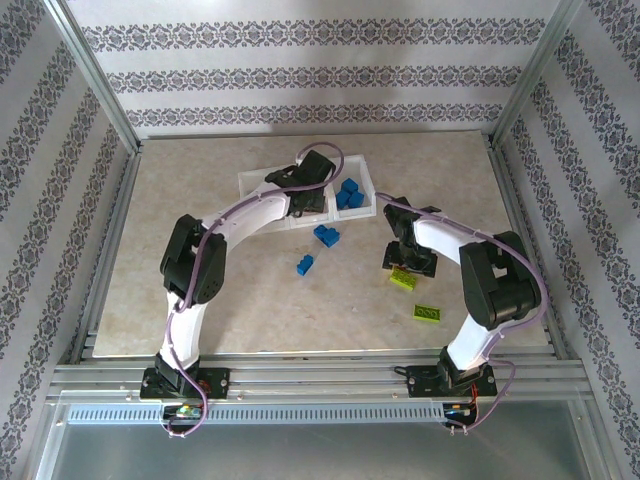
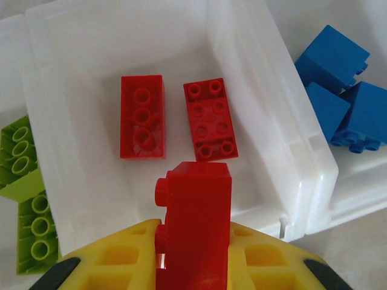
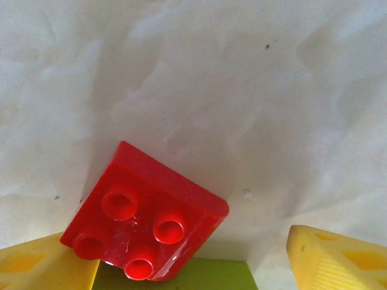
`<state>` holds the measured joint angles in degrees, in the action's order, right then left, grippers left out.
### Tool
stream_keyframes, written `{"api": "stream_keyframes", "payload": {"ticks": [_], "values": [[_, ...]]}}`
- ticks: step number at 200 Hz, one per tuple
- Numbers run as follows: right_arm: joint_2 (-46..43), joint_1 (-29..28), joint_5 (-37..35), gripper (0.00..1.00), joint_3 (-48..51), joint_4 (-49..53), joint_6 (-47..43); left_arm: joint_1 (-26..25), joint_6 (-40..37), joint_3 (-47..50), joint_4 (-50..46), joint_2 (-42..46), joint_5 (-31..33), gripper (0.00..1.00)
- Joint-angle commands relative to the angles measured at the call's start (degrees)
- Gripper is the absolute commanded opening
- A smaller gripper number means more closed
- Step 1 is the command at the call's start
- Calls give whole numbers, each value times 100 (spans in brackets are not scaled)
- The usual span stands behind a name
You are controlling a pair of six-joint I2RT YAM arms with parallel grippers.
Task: Sort the legos into containers by color
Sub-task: Place the lego in the container.
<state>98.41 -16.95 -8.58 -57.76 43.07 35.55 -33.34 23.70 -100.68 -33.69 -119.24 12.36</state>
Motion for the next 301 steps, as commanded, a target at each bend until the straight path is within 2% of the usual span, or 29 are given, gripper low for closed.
{"api": "stream_keyframes", "payload": {"ticks": [1, 98, 174, 214, 237, 281, 301], "values": [[124, 137, -301, 80, -194, 88, -88, 103, -153, -388, -416, -246, 129, 21], [403, 456, -191, 73, -458, 79, -337, 257, -198, -1220, -795, -1002, 113, 22], [-82, 454, 236, 71, -76, -9, -321, 276, -166, -1410, -886, -1108, 118, 41], [-156, 444, 340, 70, 20, -47, -329, 271, -138, -1283, -868, -833, -29, 42], [-132, 421, 400, 69, 32, -105, -338, 276, -121, -1084, -772, -549, -136, 46], [0, 343, 344, 67, -120, -88, -387, 276, -121, -539, -517, 129, -250, 56], [88, 347, 312, 64, -214, -62, -399, 275, -116, -227, -359, 480, -314, 65]]}}
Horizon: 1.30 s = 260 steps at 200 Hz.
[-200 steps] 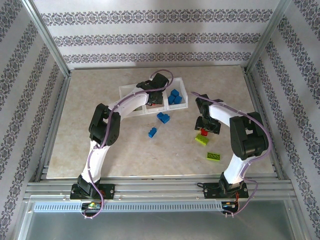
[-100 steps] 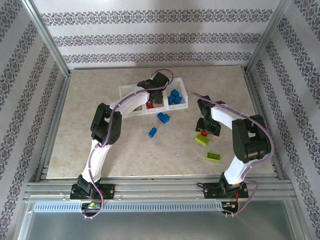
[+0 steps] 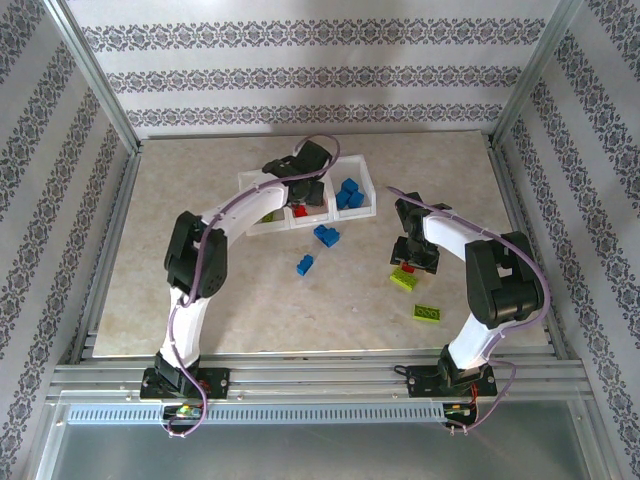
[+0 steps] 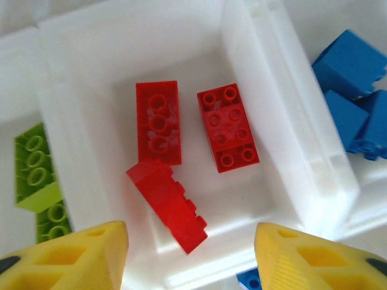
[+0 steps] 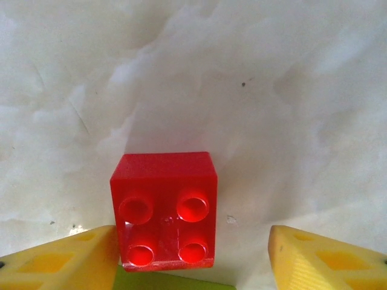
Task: Sort the legos into containers by color
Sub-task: Place the lego in the container, then pick up the lego from the middle-right of the table.
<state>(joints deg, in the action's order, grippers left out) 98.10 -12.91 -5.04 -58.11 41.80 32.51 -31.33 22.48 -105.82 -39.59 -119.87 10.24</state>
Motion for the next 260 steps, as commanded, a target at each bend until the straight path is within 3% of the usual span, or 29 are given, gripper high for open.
{"api": "stream_keyframes", "payload": {"ticks": [1, 20, 50, 84, 124, 198, 260], "values": [[120, -60, -46, 63, -186, 65, -96, 74, 8, 306, 241, 561, -106, 66], [197, -58, -55, 62, -256, 56, -98, 69, 35, 629, 402, 921, -132, 76], [279, -72, -87, 59, -323, 47, -110, 74, 87, 1212, 666, 1492, -40, 100], [288, -167, -166, 53, -322, 44, -113, 83, 152, 1870, 928, 2124, 155, 100], [261, -309, -296, 25, -308, 65, -68, 167, 256, 2646, 1317, 2825, 175, 100], [95, -569, -436, 22, -535, 205, -42, 425, 420, 3472, 1478, 3654, 467, 100], [-482, -1225, -445, 25, -1154, 254, 6, 836, 909, 4630, 1920, 4645, 412, 100]]}}
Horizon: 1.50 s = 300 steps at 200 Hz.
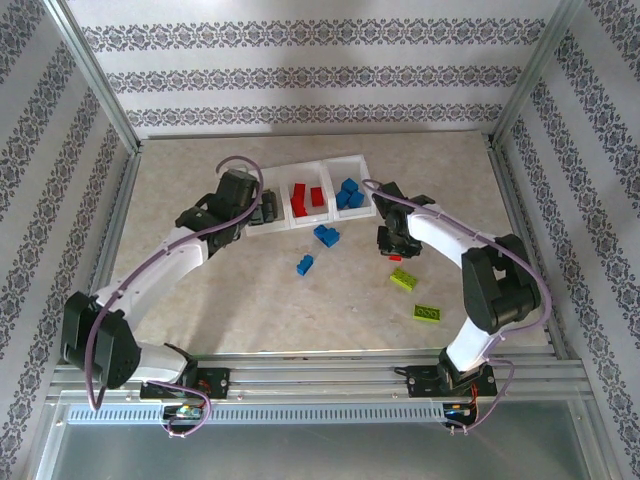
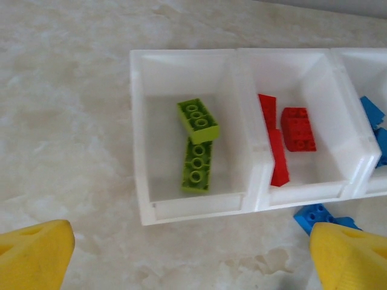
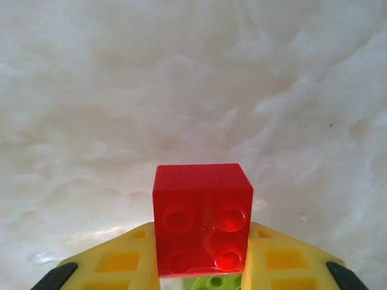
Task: Sort the legos into containers by color
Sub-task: Pick up the lego from the middle-right of the table, then place the lego in the container.
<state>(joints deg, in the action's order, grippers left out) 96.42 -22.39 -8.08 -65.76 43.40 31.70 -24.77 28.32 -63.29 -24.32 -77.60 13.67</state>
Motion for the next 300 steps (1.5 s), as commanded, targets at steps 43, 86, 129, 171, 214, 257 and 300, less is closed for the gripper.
{"api": "stream_keyframes", "payload": {"ticks": [43, 86, 129, 171, 214, 257, 300], "values": [[-151, -885, -267, 28, -1296, 20, -33, 530, 631, 1137, 835, 1113, -366, 100], [568, -1178, -396, 30, -2464, 61, -355, 570, 579, 1397, 729, 1408, -344, 100], [1544, -1220, -318, 31, -3597, 221, -611, 578, 629, 1653, 691, 1577, -374, 100], [2343, -1237, -344, 32, -4545, 328, -845, 570, 596, 1713, 683, 1649, -381, 100], [2959, -1250, -250, 33, -5230, 404, -972, 570, 579, 1775, 674, 1664, -356, 99], [3367, -1245, -269, 36, -5677, 519, -1069, 572, 570, 1793, 674, 1675, -356, 100], [3574, -1249, -226, 39, -5902, 557, -1096, 577, 543, 1780, 633, 1665, -287, 100]]}}
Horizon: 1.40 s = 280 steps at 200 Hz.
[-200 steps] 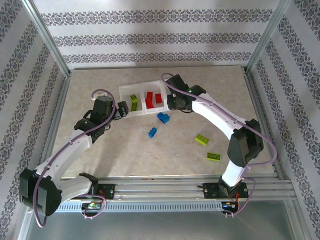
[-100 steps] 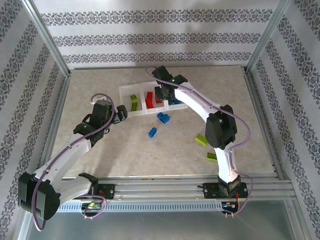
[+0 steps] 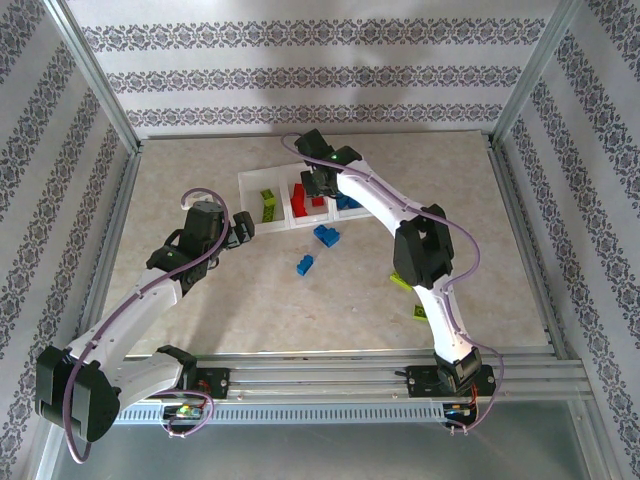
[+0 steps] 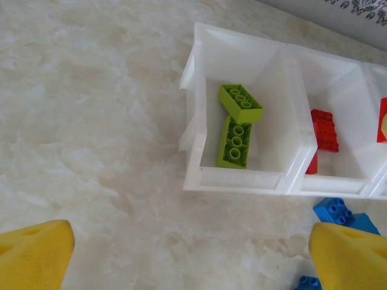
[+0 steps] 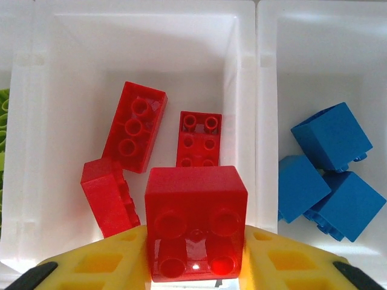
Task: Sort the legos into containers by color
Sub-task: Place the lego in the container, then pick up the lego from the center of the table.
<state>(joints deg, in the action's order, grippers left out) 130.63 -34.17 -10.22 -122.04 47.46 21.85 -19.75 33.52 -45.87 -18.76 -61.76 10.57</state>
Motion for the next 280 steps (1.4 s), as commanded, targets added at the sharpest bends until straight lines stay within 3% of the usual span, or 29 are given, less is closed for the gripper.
{"api": "stream_keyframes", "payload": {"ticks": [1, 86, 123, 147, 171, 217, 280], "values": [[154, -72, -9, 39, -280, 150, -111, 75, 23, 36, 72, 78, 24, 100], [376, -130, 90, 42, -658, 278, -146, 73, 23, 6, -18, 134, 95, 100], [68, -190, -11, 43, -527, 386, -81, 80, -3, 13, -22, 188, 122, 100], [-408, -278, -167, 47, 7, 299, 7, 69, 14, 50, 28, 241, 121, 100], [-994, -337, -218, 60, 829, 117, 196, 81, 21, 171, 206, 308, 73, 100], [-2013, -331, -102, 72, 2517, -209, 673, 85, 67, 280, 408, 289, -62, 100], [-2112, -321, 301, 80, 3510, -416, 961, 94, 179, 254, 509, 60, -274, 100]]}}
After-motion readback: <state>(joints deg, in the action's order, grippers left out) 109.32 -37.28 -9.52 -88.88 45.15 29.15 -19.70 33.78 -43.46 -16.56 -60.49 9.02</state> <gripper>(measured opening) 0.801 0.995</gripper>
